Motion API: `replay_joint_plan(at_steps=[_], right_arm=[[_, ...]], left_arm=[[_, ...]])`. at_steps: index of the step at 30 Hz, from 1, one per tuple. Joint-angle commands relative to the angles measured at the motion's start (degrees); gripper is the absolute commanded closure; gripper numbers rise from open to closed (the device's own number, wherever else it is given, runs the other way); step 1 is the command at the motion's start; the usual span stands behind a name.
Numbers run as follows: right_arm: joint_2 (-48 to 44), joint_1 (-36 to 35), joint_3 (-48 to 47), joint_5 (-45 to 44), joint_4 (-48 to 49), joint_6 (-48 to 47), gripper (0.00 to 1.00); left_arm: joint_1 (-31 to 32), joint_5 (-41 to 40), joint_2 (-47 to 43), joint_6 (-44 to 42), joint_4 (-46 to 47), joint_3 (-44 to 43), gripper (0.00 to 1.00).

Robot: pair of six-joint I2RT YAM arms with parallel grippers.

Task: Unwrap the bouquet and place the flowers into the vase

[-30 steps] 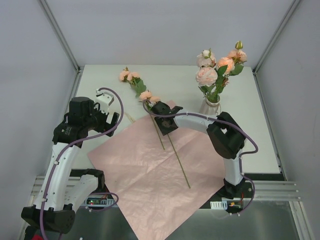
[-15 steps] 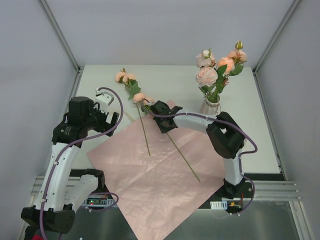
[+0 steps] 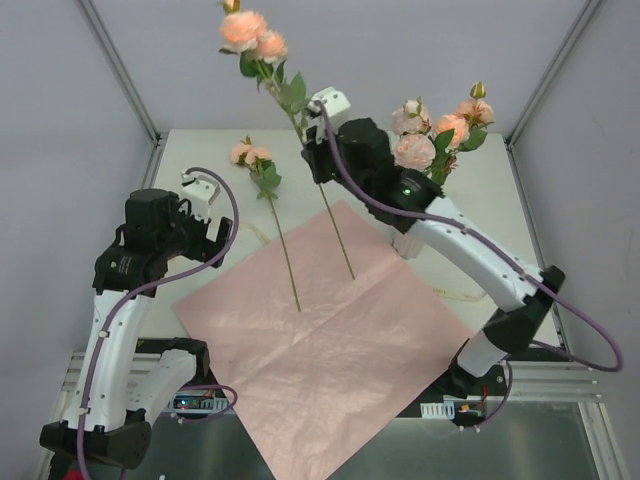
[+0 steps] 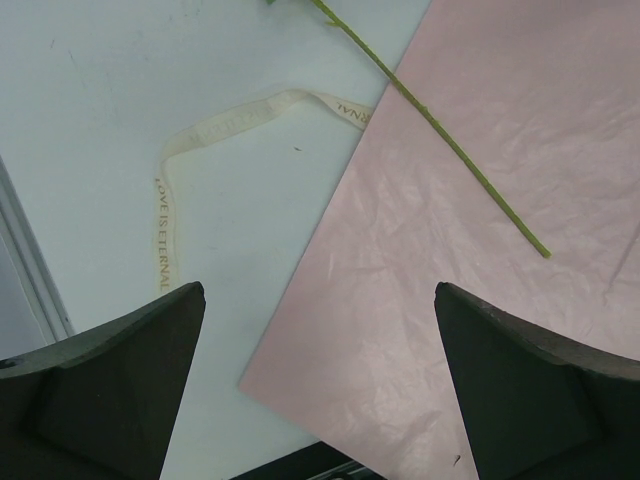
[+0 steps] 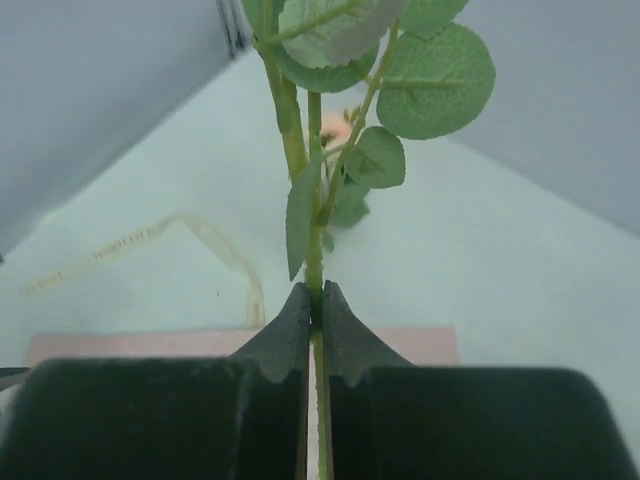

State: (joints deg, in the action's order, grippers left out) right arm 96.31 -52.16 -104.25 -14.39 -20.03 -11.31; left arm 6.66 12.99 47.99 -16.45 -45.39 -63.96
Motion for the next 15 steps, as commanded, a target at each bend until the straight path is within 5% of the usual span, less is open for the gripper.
replay_joint_plan(at_steps=[1,6,15], right_arm=[[-10.86,-0.13,0.96,-1.43,9.28,-7.05,0.99],[-23.44,-0.22,9.14,0.33,25.89,-14.59,0.99],[-36.62,0.04,17.4,-5.9,32.77,-25.51,0.99]], left_arm=[[-0.68,0.45,0.09,1.42,-0.41,-1.08,0.01],[-0.77,1.16,1.06,1.42,-0.23,-0.63,0.01],[-0.77,1.95,1.58,0.8,-0.23,-0.9,0.01]])
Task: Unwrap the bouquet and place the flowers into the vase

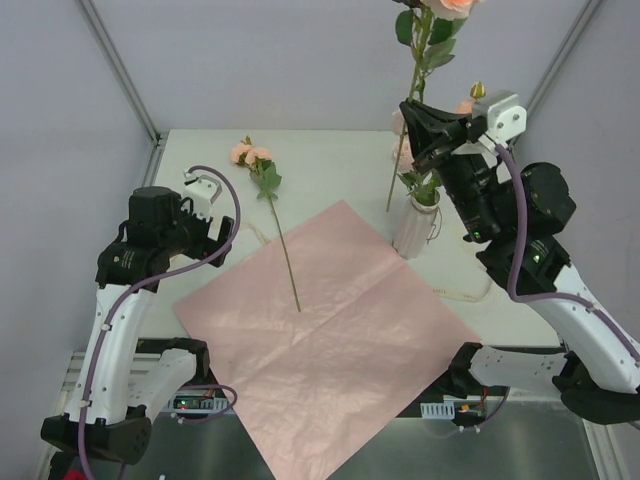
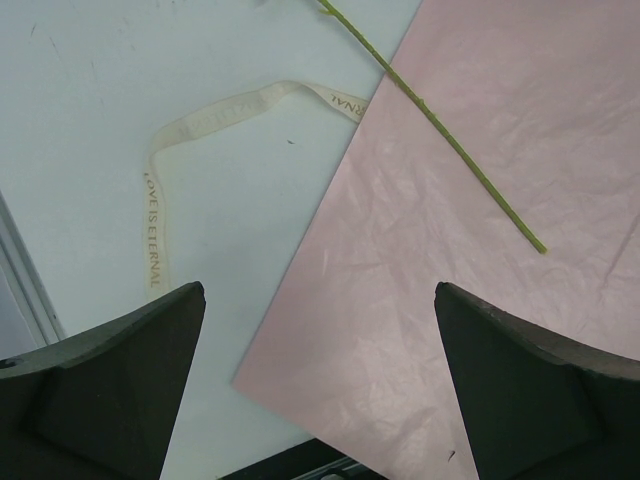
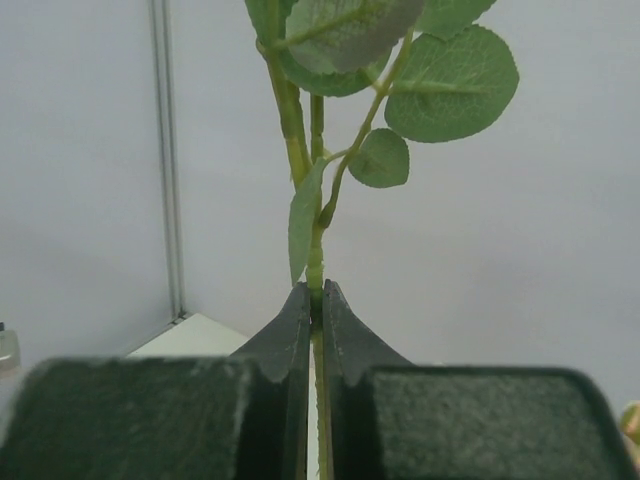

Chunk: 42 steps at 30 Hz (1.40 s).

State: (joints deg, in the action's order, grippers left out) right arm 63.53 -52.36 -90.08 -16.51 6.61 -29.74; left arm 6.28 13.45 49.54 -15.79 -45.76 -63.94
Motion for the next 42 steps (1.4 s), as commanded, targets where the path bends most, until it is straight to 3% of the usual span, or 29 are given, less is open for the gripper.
replay_joint_plan(at_steps=[1,11,17,25,42], right_arm=[[-4.81,0.15,3.86,-4.49,6.13,-7.87,0.99],[-11.58,2.78,7.99,-12.32,7.27,-12.01,0.99],[-11.94,6.47,13.17,-15.38,16.84,-12.19,0.99],[-9.39,13.85,14.32,-15.57,19.4,-5.07,0.99],[-6.58,21.59,17.05,-14.86,17.04,5.12,0.99]], left_arm=[[-0.4,1.4,0.03,0.15,0.06,-1.01,0.01],[-0.4,2.01,1.79,0.41,-0.21,-3.03,0.01],[-0.4,2.28,2.23,0.32,-0.3,-3.64,0.01],[-0.4,2.1,2.23,-0.47,-0.74,-4.08,0.01],[-0.4,2.28,2.49,-1.08,-0.56,-2.68,0.01]])
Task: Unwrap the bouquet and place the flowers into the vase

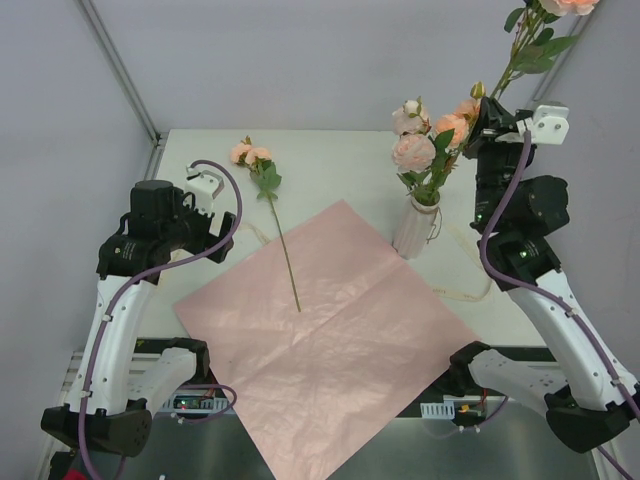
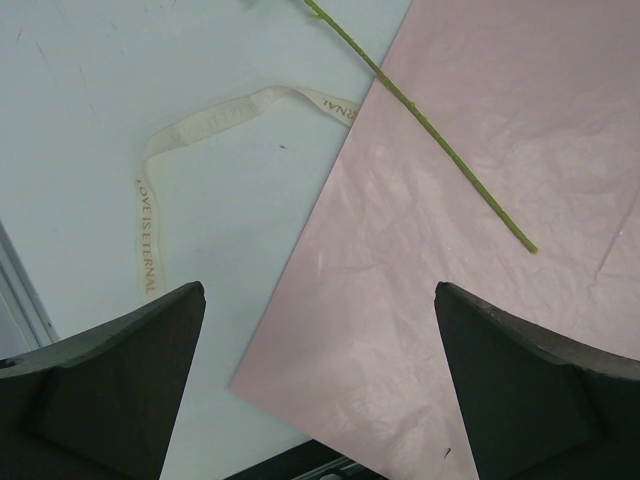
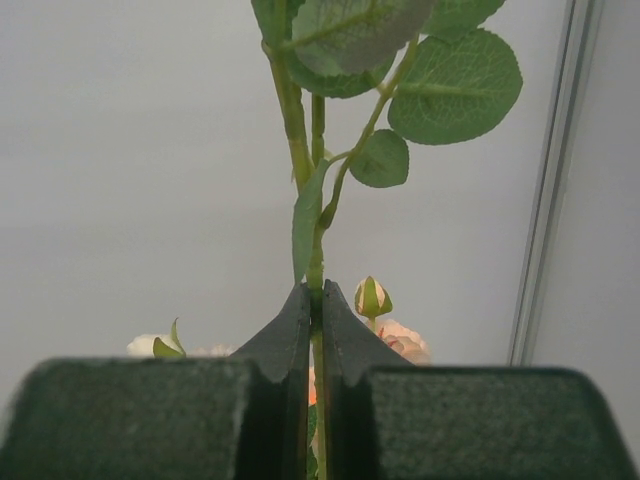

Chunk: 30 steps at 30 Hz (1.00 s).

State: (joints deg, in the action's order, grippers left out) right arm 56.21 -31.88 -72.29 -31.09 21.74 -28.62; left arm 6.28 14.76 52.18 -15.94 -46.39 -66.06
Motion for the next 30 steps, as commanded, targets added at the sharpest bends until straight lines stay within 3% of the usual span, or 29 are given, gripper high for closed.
replay_joint_plan(at_steps=[1,4,5,6,7,10,16,23,30], right_arm=[[1.71,1.38,-1.09,-0.98,-0.18,4.88,0.99],[3.81,1.56,-2.24,-2.39,-6.23,8.12,0.99],[4.43,1.56,-3.11,-2.83,-8.79,9.8,0.9],[4.96,1.47,-3.55,-2.92,-11.86,11.81,0.87],[5.49,1.47,-3.73,-3.1,-16.59,15.49,0.87],[4.27,1.21,-0.84,-3.89,-18.92,18.68,0.85],[2.6,-1.25,-0.13,-7.49,-23.4,18.69,0.52],[0.4,-7.48,-1.71,-9.16,-23.06,15.36,0.47],[5.3,-22.85,-5.31,-11.18,-20.33,8.5,0.4]], left_arm=[[-0.4,0.88,-0.15,-0.84,0.16,-0.47,0.01],[-0.4,1.06,-0.41,-0.75,0.25,-0.12,0.01],[-0.4,0.88,-0.5,-0.58,0.25,-0.03,0.01],[-0.4,0.71,-0.59,-0.58,0.34,0.06,0.01],[-0.4,0.53,-0.59,-0.49,0.25,0.06,0.01],[-0.4,0.18,-0.77,-0.84,0.34,0.06,0.01],[-0.4,0.35,-0.68,-0.14,0.25,-0.56,0.01],[-0.4,1.14,-0.41,1.0,0.07,-1.52,0.01],[-0.4,0.01,-0.07,2.23,0.16,-2.49,0.01]])
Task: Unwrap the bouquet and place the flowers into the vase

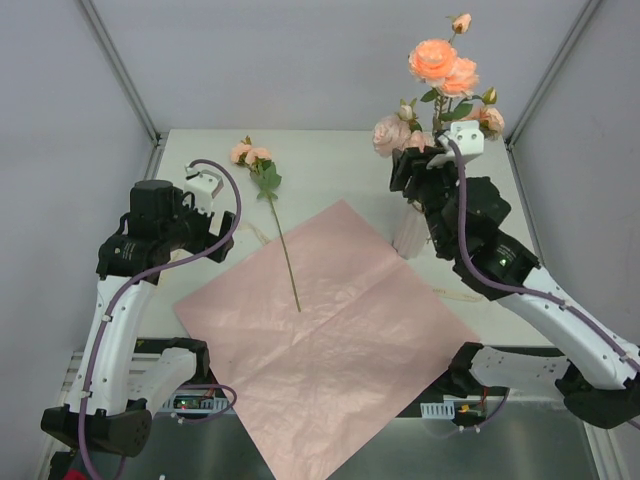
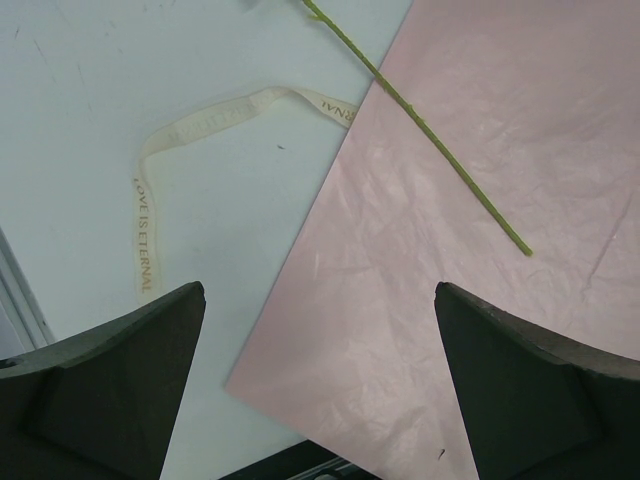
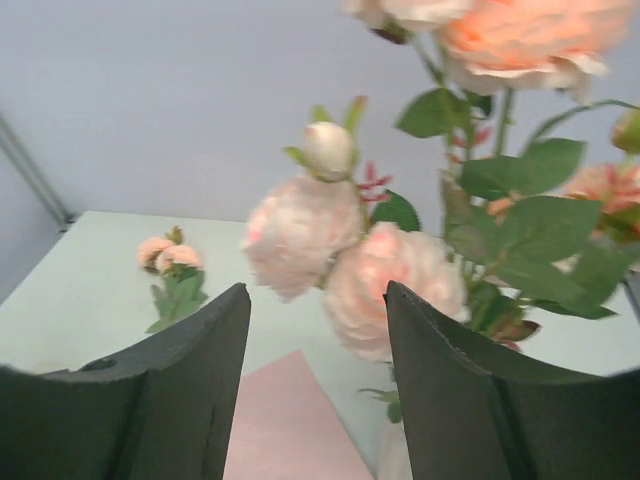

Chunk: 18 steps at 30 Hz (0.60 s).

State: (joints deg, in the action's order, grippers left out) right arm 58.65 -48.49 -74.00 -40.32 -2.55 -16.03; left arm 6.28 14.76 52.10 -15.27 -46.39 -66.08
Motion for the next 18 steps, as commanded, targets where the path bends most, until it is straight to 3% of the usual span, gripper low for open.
replay_joint_plan(at_steps=[1,8,13,18], right_arm=[[3.91,-7.57,-3.96,-2.13,4.3,-5.14,0.39],[18.06,-16.46,-9.49,4.09,0.1,-2.45,0.34],[34.84,-16.46,-20.63,14.11,-10.36,2.49,0.31],[48.1,-15.67,-25.67,19.38,-13.53,5.56,0.3]], left_arm=[[-0.4,-0.26,0.02,1.64,0.16,-2.56,0.01],[-0.4,-1.84,2.39,1.2,-0.98,-6.77,0.01],[-0.66,-4.47,3.36,1.91,-0.72,-9.5,0.01],[-2.85,-6.85,3.89,1.64,0.6,-8.27,0.01]])
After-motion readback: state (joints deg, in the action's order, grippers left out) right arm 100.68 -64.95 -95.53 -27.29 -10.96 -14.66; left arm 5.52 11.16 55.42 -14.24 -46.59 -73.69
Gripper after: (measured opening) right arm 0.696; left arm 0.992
